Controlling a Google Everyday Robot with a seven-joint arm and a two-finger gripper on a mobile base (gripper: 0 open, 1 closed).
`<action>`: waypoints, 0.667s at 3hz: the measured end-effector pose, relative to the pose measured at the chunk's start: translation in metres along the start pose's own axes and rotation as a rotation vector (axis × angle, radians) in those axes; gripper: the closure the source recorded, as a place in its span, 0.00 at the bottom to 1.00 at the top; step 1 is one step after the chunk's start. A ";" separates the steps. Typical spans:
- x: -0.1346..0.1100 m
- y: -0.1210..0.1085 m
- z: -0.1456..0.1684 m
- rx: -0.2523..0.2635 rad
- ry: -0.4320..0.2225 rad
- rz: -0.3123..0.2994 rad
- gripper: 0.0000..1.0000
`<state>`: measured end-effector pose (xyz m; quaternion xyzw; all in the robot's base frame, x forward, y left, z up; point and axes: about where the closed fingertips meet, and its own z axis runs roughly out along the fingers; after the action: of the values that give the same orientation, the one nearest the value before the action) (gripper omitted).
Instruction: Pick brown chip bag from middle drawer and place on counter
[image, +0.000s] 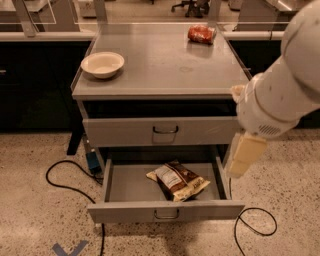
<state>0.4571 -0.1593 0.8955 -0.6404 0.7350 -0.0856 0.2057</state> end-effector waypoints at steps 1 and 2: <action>-0.011 0.049 0.053 -0.028 -0.049 -0.025 0.00; -0.021 0.113 0.139 -0.128 -0.109 -0.018 0.00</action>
Offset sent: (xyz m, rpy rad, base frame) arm -0.0834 0.0930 -0.4022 0.2041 0.1914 0.1089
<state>0.4143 -0.1014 0.7299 -0.6624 0.7210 -0.0050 0.2033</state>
